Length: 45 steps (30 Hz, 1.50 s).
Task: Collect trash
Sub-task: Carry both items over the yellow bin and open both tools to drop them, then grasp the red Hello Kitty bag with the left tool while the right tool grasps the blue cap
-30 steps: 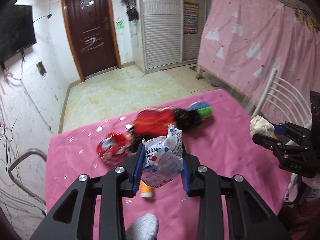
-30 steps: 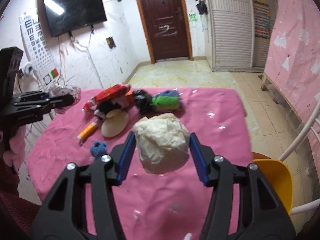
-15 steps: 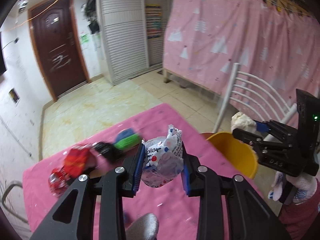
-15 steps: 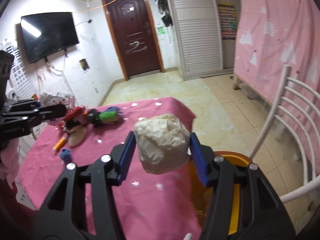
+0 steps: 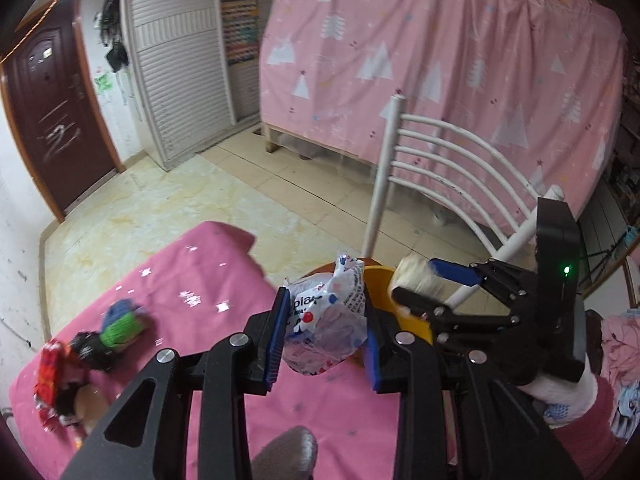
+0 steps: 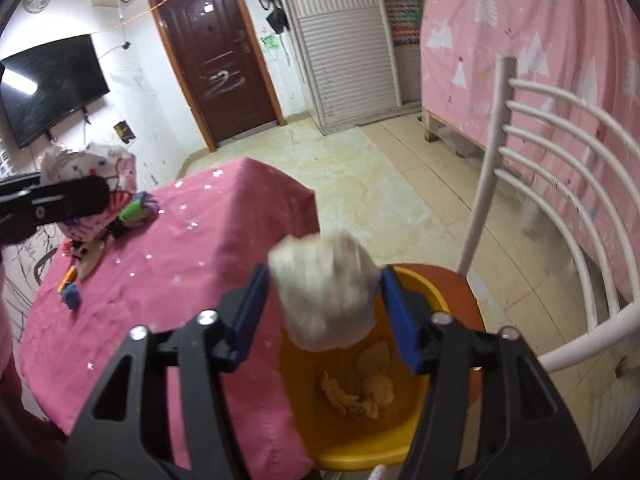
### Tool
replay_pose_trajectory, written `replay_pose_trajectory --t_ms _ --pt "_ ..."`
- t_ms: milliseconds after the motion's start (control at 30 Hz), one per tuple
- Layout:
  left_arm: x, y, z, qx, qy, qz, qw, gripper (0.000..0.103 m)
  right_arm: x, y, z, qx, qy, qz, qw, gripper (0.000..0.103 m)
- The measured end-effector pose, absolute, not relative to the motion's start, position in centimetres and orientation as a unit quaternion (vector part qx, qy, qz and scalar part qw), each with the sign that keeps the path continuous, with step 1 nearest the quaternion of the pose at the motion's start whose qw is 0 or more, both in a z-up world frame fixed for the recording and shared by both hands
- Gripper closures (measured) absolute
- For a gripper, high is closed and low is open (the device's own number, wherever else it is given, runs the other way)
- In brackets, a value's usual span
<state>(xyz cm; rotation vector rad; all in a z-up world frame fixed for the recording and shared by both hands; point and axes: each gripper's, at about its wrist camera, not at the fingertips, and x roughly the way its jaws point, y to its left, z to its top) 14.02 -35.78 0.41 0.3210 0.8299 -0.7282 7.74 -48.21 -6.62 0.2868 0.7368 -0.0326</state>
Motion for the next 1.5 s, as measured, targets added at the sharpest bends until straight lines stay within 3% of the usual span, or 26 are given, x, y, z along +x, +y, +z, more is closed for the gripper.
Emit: replay_pose_trajectory --t_ms 233,300,367,400,900,1500 --pt "14.3 -40.2 -1.2 0.153 0.412 -0.378 0.815 0.074 6.2 -51.0 -7.0 0.161 0.348 -0.047 0.923 0.037" --pt "14.3 -41.1 -1.6 0.148 0.419 -0.390 0.806 0.065 5.8 -51.9 -6.9 0.164 0.345 -0.061 0.922 0.037" --pt "14.4 -41.8 -1.7 0.143 0.424 -0.396 0.802 0.047 5.3 -52.5 -6.8 0.168 0.341 -0.070 0.922 0.037" --pt "14.4 -42.0 -1.8 0.141 0.423 -0.396 0.802 0.046 5.1 -52.7 -6.7 0.169 0.339 -0.073 0.923 0.037" --pt "15.0 -36.7 1.3 0.116 0.400 -0.370 0.831 0.045 7.0 -48.1 -4.3 0.134 0.336 -0.038 0.931 0.033" --pt "18.5 -21.1 3.6 0.078 0.378 -0.281 0.879 0.045 12.8 -34.9 -0.9 0.053 0.347 0.055 0.935 0.033"
